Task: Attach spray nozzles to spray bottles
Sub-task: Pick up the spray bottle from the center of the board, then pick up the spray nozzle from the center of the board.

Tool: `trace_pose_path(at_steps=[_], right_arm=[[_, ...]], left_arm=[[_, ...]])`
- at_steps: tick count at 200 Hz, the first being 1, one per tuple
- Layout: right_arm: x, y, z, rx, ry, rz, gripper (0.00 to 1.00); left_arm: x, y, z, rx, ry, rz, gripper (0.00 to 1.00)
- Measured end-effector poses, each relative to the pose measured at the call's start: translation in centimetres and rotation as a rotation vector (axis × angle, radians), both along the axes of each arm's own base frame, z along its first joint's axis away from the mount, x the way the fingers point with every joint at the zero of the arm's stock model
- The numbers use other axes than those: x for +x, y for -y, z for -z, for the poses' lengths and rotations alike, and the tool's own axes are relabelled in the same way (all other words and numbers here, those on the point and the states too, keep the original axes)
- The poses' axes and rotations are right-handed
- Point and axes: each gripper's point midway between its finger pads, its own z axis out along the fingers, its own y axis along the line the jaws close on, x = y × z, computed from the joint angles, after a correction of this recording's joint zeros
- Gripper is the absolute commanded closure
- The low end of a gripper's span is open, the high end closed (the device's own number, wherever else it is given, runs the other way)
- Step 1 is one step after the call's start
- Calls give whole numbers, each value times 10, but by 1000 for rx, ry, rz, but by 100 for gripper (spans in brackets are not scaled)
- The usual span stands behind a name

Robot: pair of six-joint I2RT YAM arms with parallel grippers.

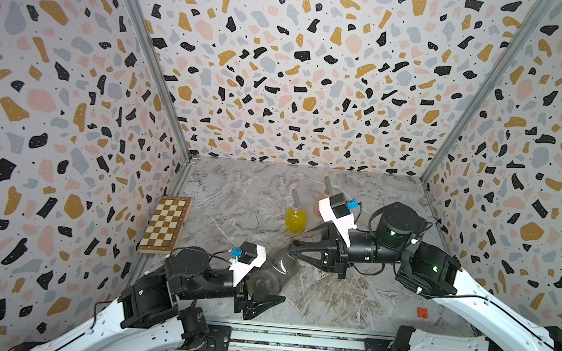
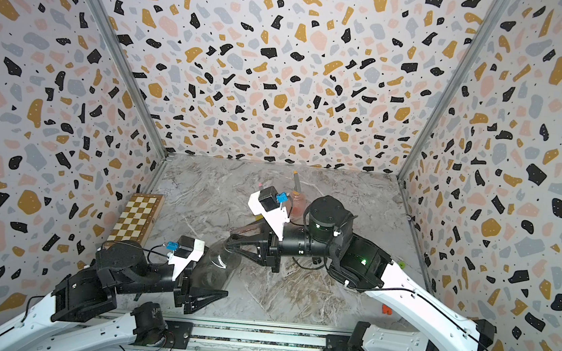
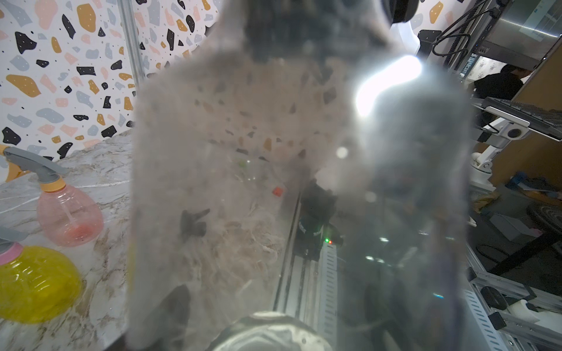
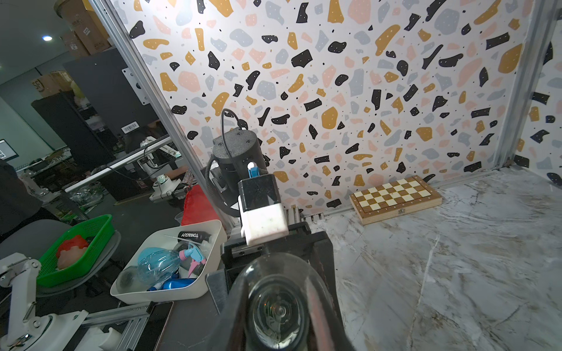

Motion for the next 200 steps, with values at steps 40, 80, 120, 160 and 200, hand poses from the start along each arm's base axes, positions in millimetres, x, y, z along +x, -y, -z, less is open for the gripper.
trace_pose_path(at_steps=[40, 80, 120, 160, 200], right_arm=[[11, 4, -3, 2, 0, 81, 28], [61, 49, -10, -11, -13, 387, 26], [151, 127, 63, -156, -168, 805, 28], [186, 155, 258, -577, -488, 934, 34], [177, 189, 380, -941, -666, 990, 37]], left_arm=[[-1, -1, -1, -3, 1, 0, 33], [-3, -5, -4, -18, 11, -3, 48], [-1, -13, -12, -41, 28, -39, 94], [4, -22, -27, -62, 50, -98, 100], [5, -32, -36, -87, 70, -135, 100]])
